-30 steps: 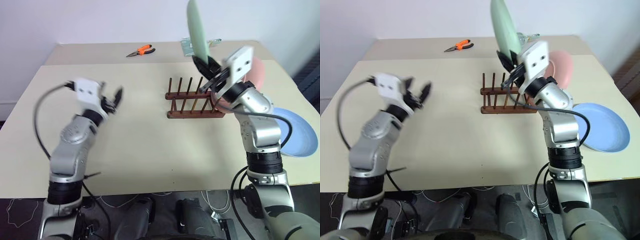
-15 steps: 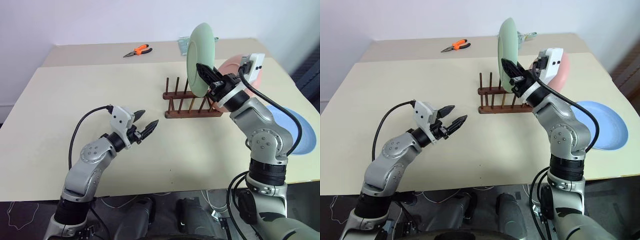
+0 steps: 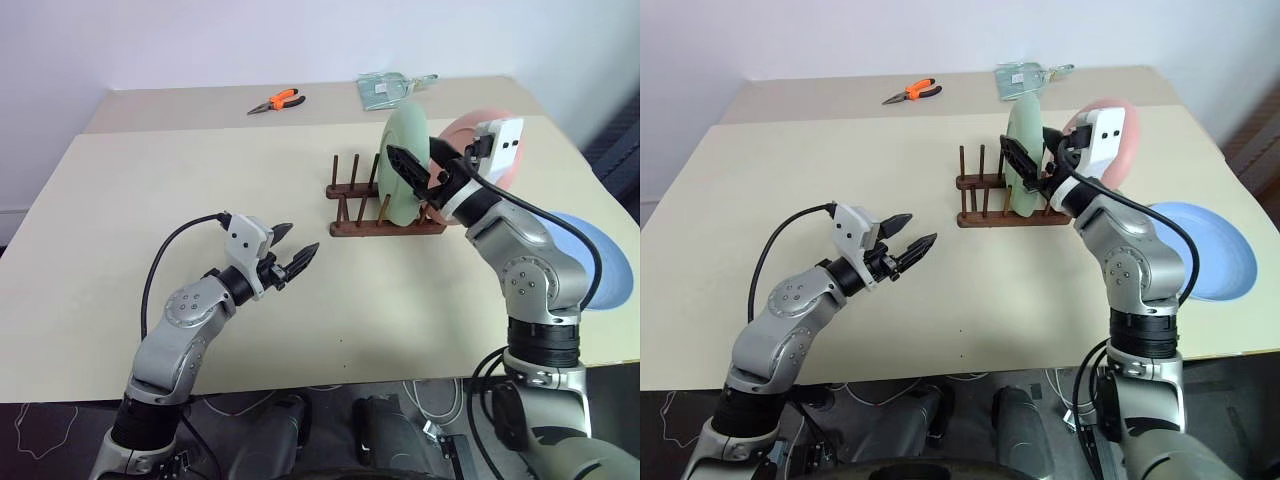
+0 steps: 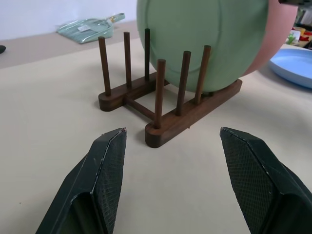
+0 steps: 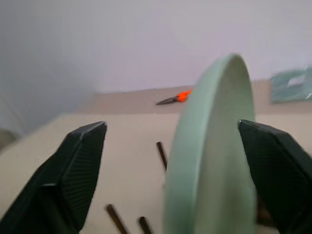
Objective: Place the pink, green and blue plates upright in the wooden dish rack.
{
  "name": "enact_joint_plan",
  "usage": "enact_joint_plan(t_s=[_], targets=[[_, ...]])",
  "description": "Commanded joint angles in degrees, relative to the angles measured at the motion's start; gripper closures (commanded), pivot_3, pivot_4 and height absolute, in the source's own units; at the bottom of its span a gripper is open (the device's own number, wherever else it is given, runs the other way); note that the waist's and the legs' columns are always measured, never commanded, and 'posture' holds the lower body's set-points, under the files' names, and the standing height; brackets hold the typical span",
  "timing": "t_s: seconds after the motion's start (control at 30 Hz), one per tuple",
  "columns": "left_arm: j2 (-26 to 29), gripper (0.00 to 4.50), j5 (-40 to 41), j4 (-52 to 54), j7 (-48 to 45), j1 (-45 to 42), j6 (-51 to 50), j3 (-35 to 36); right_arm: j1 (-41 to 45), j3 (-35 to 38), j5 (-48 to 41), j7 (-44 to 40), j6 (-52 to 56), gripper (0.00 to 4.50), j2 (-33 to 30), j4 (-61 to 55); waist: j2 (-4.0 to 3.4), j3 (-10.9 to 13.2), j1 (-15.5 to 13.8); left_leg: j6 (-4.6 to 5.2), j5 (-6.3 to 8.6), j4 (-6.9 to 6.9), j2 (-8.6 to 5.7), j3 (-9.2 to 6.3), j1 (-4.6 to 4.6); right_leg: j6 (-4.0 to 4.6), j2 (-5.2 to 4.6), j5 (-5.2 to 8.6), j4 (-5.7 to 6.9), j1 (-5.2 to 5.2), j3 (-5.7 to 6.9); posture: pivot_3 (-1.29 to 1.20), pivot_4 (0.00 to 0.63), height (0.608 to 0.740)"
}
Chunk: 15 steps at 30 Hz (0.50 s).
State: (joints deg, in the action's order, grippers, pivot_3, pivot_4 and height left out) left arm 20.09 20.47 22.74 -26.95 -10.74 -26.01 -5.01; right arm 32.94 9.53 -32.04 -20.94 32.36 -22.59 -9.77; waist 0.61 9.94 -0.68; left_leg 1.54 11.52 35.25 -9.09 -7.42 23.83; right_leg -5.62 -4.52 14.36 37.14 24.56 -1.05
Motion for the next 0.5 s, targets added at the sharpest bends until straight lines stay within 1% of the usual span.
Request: enact_joint_plan(t_s=[0.03, 0.1, 0.2, 0.27, 0.3, 0.33, 0.43, 0.5], targets=[[-0.1, 1.35, -0.1, 1.9, 0.1, 0.0, 0.3, 0.4, 2.2, -2.1, 6.1, -3.5, -6.7, 0.39, -3.9, -1.1, 0.00, 0.0, 0.0, 0.00, 0.00, 0.00, 0.00, 0.00, 0.00, 0.00, 0.00, 0.00, 0.00, 0.00, 0.00, 0.00, 0.150, 0.727], [-0.2, 1.35, -0.1, 1.6, 0.1, -0.2, 0.4, 0.3, 3.1, -2.2, 8.5, -4.6, -9.3, 0.39, -6.0, -1.0, 0.00, 0.0, 0.0, 0.00, 0.00, 0.00, 0.00, 0.00, 0.00, 0.00, 0.00, 0.00, 0.00, 0.00, 0.01, 0.00, 0.150, 0.727], [-0.3, 1.35, -0.2, 1.2, -0.1, -0.6, 0.6, 0.3, 4.7, 0.2, 11.1, -4.2, -12.2, 0.39, -8.8, 0.0, 0.00, 0.0, -0.1, 0.00, 0.00, 0.01, 0.00, 0.00, 0.01, 0.00, -0.01, 0.00, 0.00, 0.00, 0.00, 0.00, 0.150, 0.727], [-0.4, 1.35, -0.3, 0.4, -0.4, -1.1, 0.8, 0.3, 5.6, 4.4, 11.2, -3.5, -12.7, 0.39, -11.8, 1.5, 0.00, 0.0, -0.1, 0.00, 0.00, 0.01, 0.00, 0.00, 0.01, 0.00, -0.01, 0.00, -0.01, -0.01, 0.01, 0.00, 0.150, 0.727], [-0.4, 1.35, -0.3, -0.2, -0.6, -1.5, 1.0, 0.2, 5.5, 6.8, 11.5, -3.1, -13.0, 0.19, -13.6, 2.4, 0.00, 0.0, -0.3, -0.01, 0.01, 0.01, 0.00, 0.00, 0.01, 0.00, -0.01, 0.00, -0.02, -0.01, 0.01, 0.00, 0.150, 0.727], [-0.4, 1.35, -0.3, -0.9, -1.0, -1.9, 1.2, 0.1, 5.0, 9.0, 12.2, -2.3, -13.2, 0.19, -15.4, 3.0, 0.00, 0.0, -0.5, -0.01, 0.01, 0.02, 0.00, -0.01, 0.02, 0.00, -0.02, 0.00, -0.06, -0.04, 0.05, 0.00, 0.150, 0.727], [-0.5, 1.35, -0.9, -3.9, -2.9, -3.5, 2.3, -1.1, -0.3, 15.0, 15.0, -0.3, -13.3, 0.19, -20.3, 4.2, 0.01, 0.0, -1.6, 0.02, 0.01, 0.01, 0.00, -0.02, 0.06, 0.00, -0.04, 0.01, -0.14, -0.05, 0.08, 0.00, 0.150, 0.727], [-0.8, 1.35, -1.3, -5.8, -4.1, -4.6, 3.2, -1.9, -6.1, 17.9, 16.3, -1.0, -13.9, 0.19, -22.1, 3.7, 0.02, 0.0, -1.8, 0.03, 0.02, 0.01, 0.00, -0.02, 0.06, 0.00, -0.04, 0.01, -0.16, -0.06, 0.09, 0.00, 0.150, 0.727]])
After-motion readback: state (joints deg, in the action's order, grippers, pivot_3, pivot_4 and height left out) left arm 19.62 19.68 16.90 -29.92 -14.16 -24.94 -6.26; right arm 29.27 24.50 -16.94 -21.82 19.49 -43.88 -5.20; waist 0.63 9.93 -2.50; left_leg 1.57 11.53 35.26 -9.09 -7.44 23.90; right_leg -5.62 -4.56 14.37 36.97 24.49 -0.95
